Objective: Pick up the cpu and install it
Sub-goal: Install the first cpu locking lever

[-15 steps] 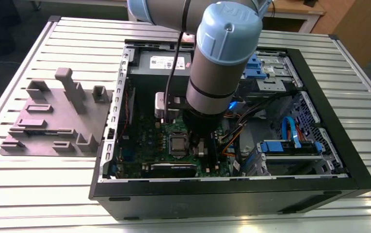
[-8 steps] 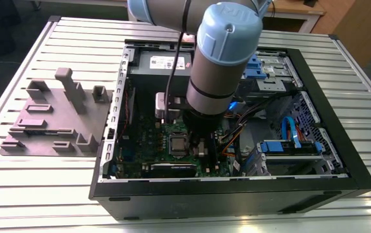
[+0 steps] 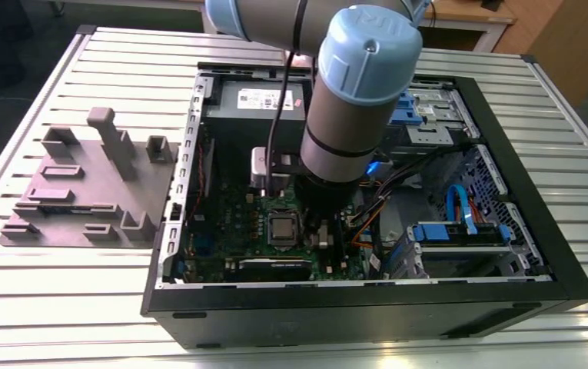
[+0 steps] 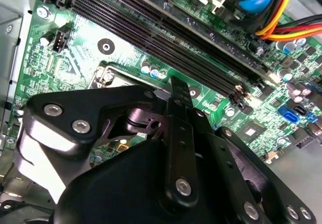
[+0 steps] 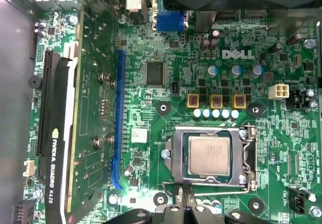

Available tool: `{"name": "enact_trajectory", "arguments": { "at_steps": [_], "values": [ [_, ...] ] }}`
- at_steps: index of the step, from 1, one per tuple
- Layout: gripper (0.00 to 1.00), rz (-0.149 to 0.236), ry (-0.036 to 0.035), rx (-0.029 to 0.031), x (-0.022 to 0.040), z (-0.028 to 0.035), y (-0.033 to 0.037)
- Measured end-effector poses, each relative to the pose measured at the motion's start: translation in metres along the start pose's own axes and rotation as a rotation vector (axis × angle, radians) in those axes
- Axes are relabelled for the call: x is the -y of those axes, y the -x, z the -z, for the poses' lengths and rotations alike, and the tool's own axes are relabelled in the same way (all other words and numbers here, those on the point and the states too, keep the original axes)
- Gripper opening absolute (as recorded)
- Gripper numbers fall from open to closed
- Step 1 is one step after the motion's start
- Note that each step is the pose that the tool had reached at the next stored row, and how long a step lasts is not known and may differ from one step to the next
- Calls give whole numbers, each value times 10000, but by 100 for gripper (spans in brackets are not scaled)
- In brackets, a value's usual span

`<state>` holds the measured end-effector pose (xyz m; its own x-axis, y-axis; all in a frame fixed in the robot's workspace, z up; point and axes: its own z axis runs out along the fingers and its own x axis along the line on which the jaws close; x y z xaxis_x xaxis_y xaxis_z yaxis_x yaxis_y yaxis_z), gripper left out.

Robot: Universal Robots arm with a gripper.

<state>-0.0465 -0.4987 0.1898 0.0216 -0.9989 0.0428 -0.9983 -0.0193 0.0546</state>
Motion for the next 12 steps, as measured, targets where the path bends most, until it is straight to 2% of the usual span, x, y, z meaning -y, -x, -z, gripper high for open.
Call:
{"name": "enact_trajectory", "arguments": {
  "at_steps": [12],
  "values": [
    [10,13,1,33,2,-20,0]
  ]
}}
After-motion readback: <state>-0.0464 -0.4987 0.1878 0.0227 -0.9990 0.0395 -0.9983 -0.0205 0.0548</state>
